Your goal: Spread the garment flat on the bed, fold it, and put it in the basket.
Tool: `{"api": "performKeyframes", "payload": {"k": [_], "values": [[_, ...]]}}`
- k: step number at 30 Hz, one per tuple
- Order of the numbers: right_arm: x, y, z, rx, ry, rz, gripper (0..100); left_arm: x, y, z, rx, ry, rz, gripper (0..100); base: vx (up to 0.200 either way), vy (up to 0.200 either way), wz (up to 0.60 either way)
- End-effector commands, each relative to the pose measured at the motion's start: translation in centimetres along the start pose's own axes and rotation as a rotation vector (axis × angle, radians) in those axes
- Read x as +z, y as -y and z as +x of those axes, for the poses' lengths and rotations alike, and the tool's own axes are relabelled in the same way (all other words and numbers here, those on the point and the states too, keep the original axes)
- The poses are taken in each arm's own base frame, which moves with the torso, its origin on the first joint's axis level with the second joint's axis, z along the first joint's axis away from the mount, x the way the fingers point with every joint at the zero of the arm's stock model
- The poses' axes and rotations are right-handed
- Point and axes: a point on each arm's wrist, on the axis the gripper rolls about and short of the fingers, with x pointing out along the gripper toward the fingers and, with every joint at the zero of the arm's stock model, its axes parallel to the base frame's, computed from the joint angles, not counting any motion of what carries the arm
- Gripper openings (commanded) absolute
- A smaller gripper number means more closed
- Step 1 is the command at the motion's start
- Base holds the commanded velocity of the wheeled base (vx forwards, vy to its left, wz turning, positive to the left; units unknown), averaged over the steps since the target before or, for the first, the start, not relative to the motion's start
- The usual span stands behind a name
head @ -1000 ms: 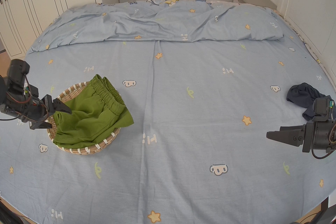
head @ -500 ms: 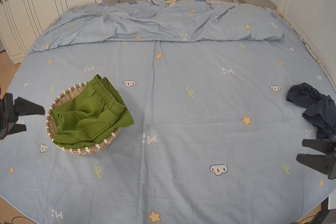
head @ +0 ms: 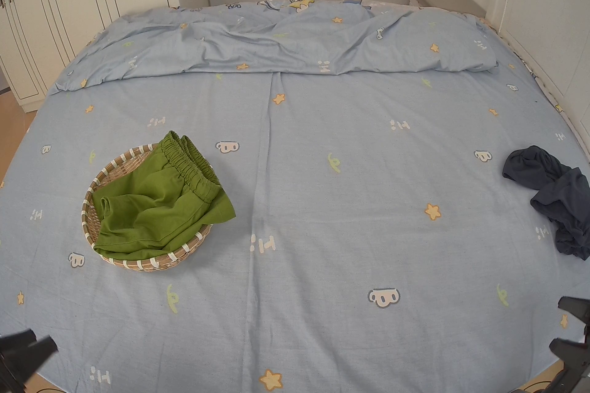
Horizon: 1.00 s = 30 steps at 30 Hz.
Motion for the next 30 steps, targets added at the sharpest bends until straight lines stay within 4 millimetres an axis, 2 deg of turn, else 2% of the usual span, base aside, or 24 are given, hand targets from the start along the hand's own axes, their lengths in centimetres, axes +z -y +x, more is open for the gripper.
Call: {"api": "performKeyframes", "payload": {"k": [1, 6, 10, 11, 13, 17, 22, 23, 26, 30], "values": [[-6.2, 0.8, -1.5, -0.053, 0.048, -0.015, 100, -9.7, -4.7, 1.1, -0.05, 0.127, 0.093, 100, 0.0, 0.0, 0.0], [-6.6, 1.5, -1.1, -0.197, 0.084, -0.012, 100, -9.3, -4.8, 1.5, -0.018, 0.192, 0.078, 100, 0.0, 0.0, 0.0], [-6.6, 1.6, -1.1, -0.244, 0.094, -0.012, 100, -9.2, -5.2, 2.2, 0.065, 0.263, 0.203, 100, 0.0, 0.0, 0.0], [-6.6, 1.6, -1.1, -0.291, 0.107, -0.011, 100, -9.2, -5.6, 2.7, 0.158, 0.318, 0.271, 100, 0.0, 0.0, 0.0], [-6.6, 1.5, -1.1, -0.319, 0.114, -0.012, 100, -9.1, -5.8, 2.9, 0.2, 0.349, 0.302, 100, 0.0, 0.0, 0.0], [-6.7, 1.4, -1.0, -0.421, 0.125, -0.05, 100, -9.2, -6.1, 3.5, 0.259, 0.375, 0.474, 100, 0.0, 0.0, 0.0], [-7.3, 1.0, -1.2, -0.517, 0.204, -0.154, 100, -9.2, -6.4, 4.4, 0.252, 0.468, 0.49, 100, 0.0, 0.0, 0.0], [-7.6, 1.3, -1.2, -0.561, 0.211, -0.195, 100, -9.0, -6.4, 4.5, 0.258, 0.544, 0.454, 100, 0.0, 0.0, 0.0], [-7.5, 1.7, -1.1, -0.684, 0.271, -0.219, 100, -9.2, -6.7, 4.7, 0.29, 0.525, 0.368, 100, 0.0, 0.0, 0.0], [-7.9, 2.1, -0.6, -0.671, 0.295, -0.233, 100, -9.2, -6.6, 4.7, 0.274, 0.526, 0.402, 100, 0.0, 0.0, 0.0]]}}
